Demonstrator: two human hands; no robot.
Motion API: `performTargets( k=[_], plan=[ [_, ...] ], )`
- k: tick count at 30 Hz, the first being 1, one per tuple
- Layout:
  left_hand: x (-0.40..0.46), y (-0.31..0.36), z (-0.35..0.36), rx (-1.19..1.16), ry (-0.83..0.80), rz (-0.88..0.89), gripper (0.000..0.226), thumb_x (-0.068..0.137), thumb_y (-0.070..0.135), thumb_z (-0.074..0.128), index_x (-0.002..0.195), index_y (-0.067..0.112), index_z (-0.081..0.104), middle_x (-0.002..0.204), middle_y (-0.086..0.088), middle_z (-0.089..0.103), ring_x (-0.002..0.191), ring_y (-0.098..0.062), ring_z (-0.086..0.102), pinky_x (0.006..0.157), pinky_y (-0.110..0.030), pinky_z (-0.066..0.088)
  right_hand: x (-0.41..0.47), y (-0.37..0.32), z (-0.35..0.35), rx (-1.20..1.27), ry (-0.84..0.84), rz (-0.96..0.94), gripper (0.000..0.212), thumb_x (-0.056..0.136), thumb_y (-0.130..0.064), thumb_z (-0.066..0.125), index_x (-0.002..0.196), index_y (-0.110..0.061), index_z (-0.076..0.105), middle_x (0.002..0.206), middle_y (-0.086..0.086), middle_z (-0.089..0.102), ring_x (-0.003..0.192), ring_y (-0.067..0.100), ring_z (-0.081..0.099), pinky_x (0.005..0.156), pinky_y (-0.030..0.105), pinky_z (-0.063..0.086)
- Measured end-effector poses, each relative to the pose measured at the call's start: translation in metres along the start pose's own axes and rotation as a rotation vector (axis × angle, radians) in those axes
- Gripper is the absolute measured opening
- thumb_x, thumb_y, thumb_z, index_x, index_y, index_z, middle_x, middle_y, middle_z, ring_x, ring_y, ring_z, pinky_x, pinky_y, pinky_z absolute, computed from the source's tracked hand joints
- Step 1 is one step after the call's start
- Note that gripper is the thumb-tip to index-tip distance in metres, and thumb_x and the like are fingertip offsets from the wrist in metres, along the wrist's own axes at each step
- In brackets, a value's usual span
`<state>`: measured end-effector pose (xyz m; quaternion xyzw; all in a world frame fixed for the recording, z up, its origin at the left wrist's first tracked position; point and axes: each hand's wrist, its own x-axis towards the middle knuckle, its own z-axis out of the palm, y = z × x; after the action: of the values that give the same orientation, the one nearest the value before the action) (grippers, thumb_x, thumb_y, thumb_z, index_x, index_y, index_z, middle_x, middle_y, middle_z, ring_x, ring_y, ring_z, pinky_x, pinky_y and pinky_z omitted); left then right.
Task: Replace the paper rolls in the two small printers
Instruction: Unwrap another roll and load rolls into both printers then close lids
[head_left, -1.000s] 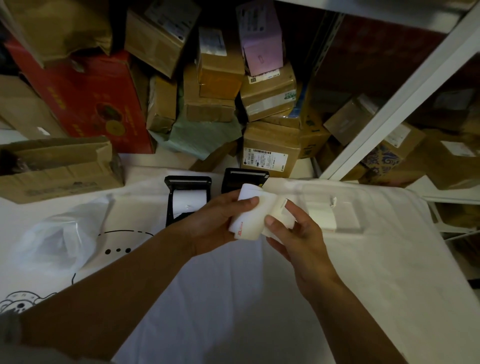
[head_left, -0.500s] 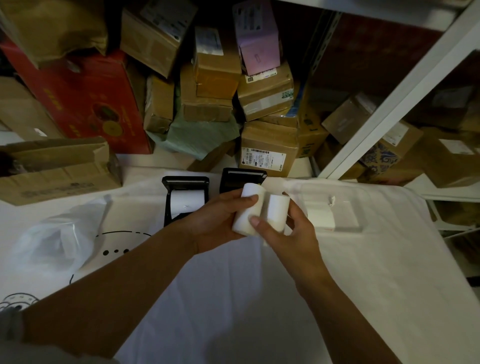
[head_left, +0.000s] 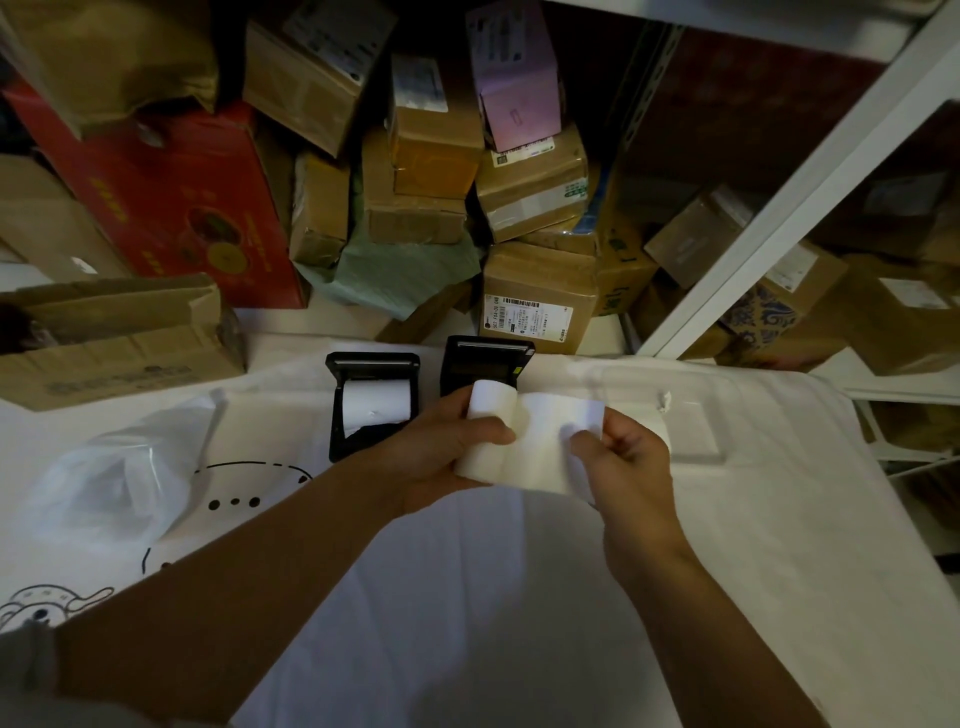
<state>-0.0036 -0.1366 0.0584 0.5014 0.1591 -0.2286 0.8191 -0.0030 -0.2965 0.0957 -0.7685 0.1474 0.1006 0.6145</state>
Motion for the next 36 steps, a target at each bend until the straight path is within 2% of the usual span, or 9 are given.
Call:
performTargets(
  k=[3,8,14,18,21,25,28,32,36],
  plan=[
    [-0.002,0.001,-0.002,-0.02,-0.012,0.003,0.035,0.088,0.005,0.057,0.11,0.032,0.056,0.116,-0.002,0.059,0.108,-0.024,0.057,0.081,-0.038,0.056,0.001,-0.003,-0.003,0.002,-0.014,0.004,0.022,0.092,-0.012,0.057,0.077,-0.027,0.065,0.079,-0.007,0.065,0.077,0.012,0.061,0.066,0.025,0.052],
    [0.002,0.001,-0.007,0.021,0.052,0.011,0.035,0.088,0.009,0.059,0.115,0.03,0.053,0.119,-0.003,0.057,0.108,-0.024,0.056,0.081,-0.037,0.054,0.003,-0.004,-0.008,-0.04,-0.037,0.012,0.016,0.092,-0.014,0.058,0.102,-0.014,0.071,0.089,0.003,0.072,0.087,0.022,0.067,0.083,0.039,0.056],
    [0.005,-0.007,-0.009,-0.046,0.113,-0.004,0.038,0.089,0.005,0.055,0.123,0.021,0.054,0.117,-0.007,0.06,0.103,-0.025,0.058,0.068,-0.035,0.053,0.0,-0.013,-0.001,-0.12,-0.069,-0.132,0.028,0.093,-0.016,0.056,0.12,-0.017,0.065,0.096,-0.014,0.064,0.082,0.001,0.057,0.077,0.016,0.045],
    [0.009,-0.017,-0.011,-0.079,0.158,-0.01,0.04,0.088,0.005,0.056,0.127,0.017,0.053,0.123,-0.015,0.059,0.11,-0.032,0.057,0.076,-0.04,0.053,-0.003,-0.021,0.001,-0.13,-0.131,-0.215,0.028,0.093,-0.015,0.056,0.119,-0.02,0.065,0.09,-0.025,0.062,0.079,-0.009,0.057,0.073,0.003,0.042],
    [0.009,-0.019,-0.009,-0.08,0.166,0.004,0.037,0.089,0.002,0.053,0.124,0.014,0.055,0.119,-0.016,0.06,0.105,-0.03,0.058,0.075,-0.038,0.053,-0.002,-0.023,0.001,-0.075,-0.116,-0.198,0.029,0.091,-0.018,0.06,0.119,-0.022,0.065,0.102,-0.016,0.064,0.094,0.004,0.06,0.085,0.023,0.05],
    [0.011,-0.015,-0.007,-0.142,0.157,0.016,0.041,0.089,0.001,0.054,0.129,0.009,0.053,0.125,-0.02,0.059,0.116,-0.036,0.055,0.085,-0.043,0.051,-0.007,-0.007,0.005,0.153,-0.196,-0.07,0.029,0.076,-0.031,0.072,0.101,-0.041,0.061,0.104,-0.02,0.061,0.098,0.014,0.062,0.077,0.031,0.058],
    [0.012,-0.012,-0.002,-0.133,0.177,0.039,0.039,0.089,0.001,0.055,0.127,0.007,0.053,0.124,-0.021,0.059,0.117,-0.038,0.055,0.088,-0.046,0.05,-0.012,0.011,0.013,0.145,-0.259,-0.04,0.034,0.079,-0.027,0.071,0.111,-0.034,0.062,0.115,-0.007,0.064,0.107,0.02,0.062,0.09,0.043,0.055],
    [0.01,-0.01,0.001,-0.09,0.166,0.055,0.036,0.088,0.0,0.056,0.122,0.009,0.055,0.118,-0.019,0.061,0.111,-0.033,0.057,0.083,-0.045,0.053,-0.008,0.014,0.019,0.118,-0.17,-0.111,0.022,0.086,-0.008,0.065,0.089,-0.029,0.061,0.091,-0.005,0.063,0.085,0.015,0.061,0.068,0.022,0.057],
    [0.007,-0.009,0.001,-0.102,0.099,0.027,0.034,0.09,0.006,0.054,0.124,0.013,0.055,0.122,-0.018,0.061,0.113,-0.033,0.057,0.091,-0.047,0.05,-0.001,0.011,0.019,0.08,-0.128,-0.159,0.03,0.088,-0.002,0.062,0.073,-0.027,0.057,0.074,-0.007,0.057,0.066,0.012,0.059,0.055,0.015,0.053]
  ],
)
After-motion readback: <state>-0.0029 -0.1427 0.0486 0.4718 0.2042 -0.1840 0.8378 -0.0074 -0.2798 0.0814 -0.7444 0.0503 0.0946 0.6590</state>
